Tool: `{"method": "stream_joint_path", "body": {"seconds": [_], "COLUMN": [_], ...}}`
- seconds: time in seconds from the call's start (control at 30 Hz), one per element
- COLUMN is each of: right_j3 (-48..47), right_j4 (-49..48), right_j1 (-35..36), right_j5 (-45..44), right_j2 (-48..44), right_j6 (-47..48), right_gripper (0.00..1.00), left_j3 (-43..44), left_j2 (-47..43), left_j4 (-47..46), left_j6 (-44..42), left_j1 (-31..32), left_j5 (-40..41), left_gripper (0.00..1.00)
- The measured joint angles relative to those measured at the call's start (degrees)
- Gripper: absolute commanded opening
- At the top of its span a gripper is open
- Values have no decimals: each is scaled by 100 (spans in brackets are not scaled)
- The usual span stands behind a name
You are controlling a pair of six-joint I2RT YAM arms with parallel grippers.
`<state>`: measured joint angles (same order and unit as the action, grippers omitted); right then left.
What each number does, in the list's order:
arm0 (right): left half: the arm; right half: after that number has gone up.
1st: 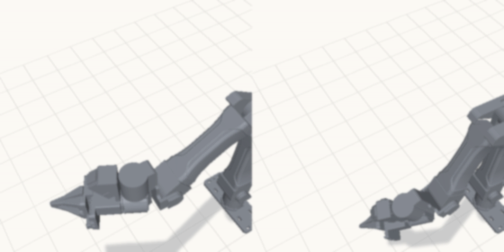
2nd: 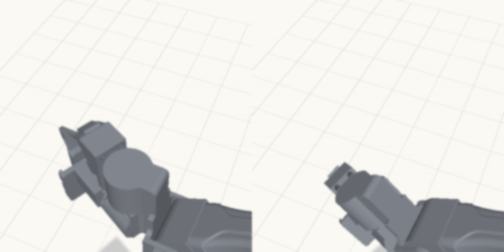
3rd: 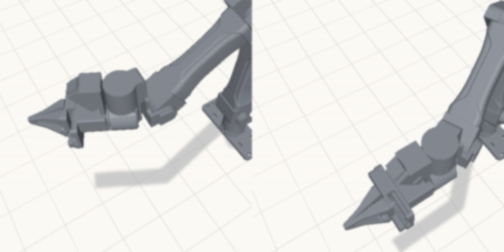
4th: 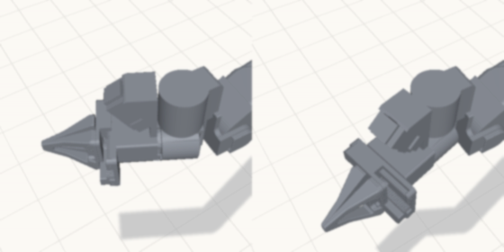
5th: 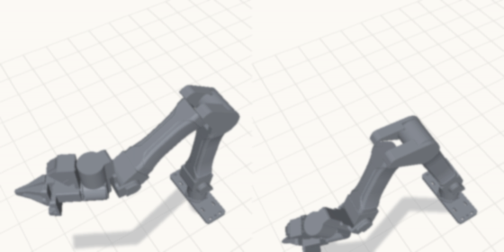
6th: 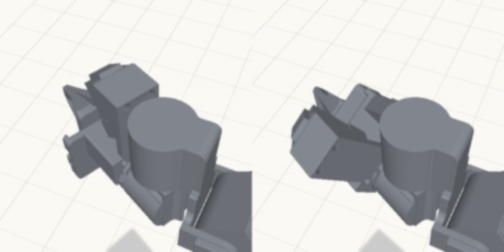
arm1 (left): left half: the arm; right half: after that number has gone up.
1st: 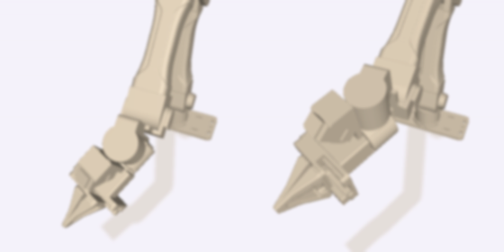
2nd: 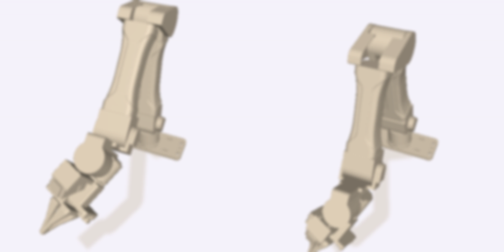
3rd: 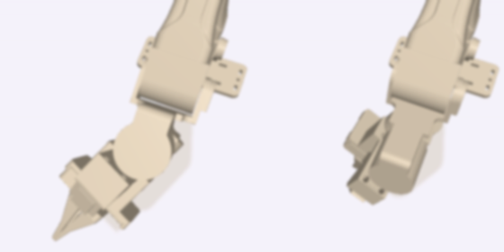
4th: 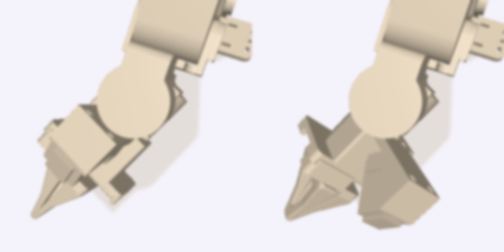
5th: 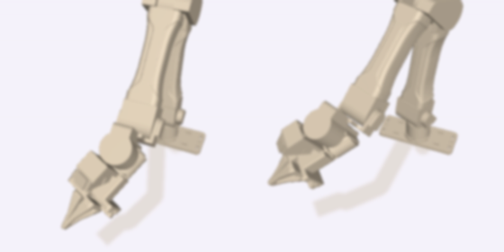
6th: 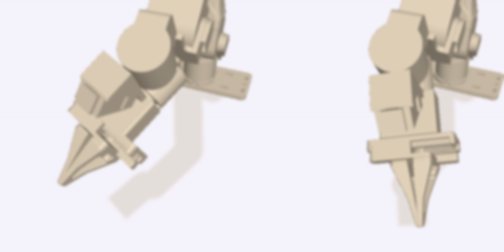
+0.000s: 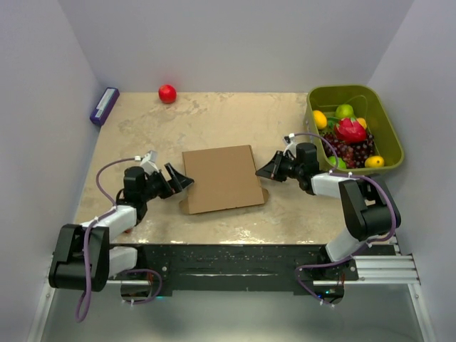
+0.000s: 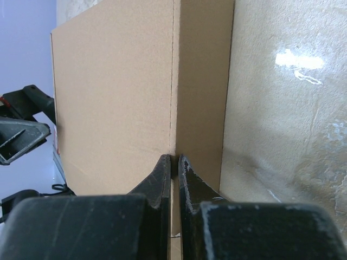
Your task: Fold the paper box
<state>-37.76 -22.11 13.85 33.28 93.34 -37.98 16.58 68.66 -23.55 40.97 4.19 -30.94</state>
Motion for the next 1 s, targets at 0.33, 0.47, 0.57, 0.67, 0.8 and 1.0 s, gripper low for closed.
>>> {"method": "stream_joint_path", "body": {"seconds": [0.33,0.47,0.57,0.67,0.8,1.0], "right_j3": [0,0,0,0,0,0], "right_j4": [-2,-2,0,-2,-26,4], "right_j1": [-15,-15,-15,-37,-85,-90], "right_j5": [24,26,28,31,-9,-98], "right_j2": [4,4,4,4,4,-46], "right_j6": [0,0,0,0,4,76], "right_gripper": [0,0,0,0,0,33], "left_j3": [-262,-295,-299,-299,-297,-297], "left_j2": [621,850,1023,1150,1200,1200], "left_j4": [-953,-1222,-1482,-1729,-1958,-2107], "left_j6": [437,557,691,831,1073,1355], "left_j1": [17,208,343,476,629,682], "left_j5": [-264,-293,-315,-295,-160,-28], "left_gripper": [94,93,90,81,62,48]}}
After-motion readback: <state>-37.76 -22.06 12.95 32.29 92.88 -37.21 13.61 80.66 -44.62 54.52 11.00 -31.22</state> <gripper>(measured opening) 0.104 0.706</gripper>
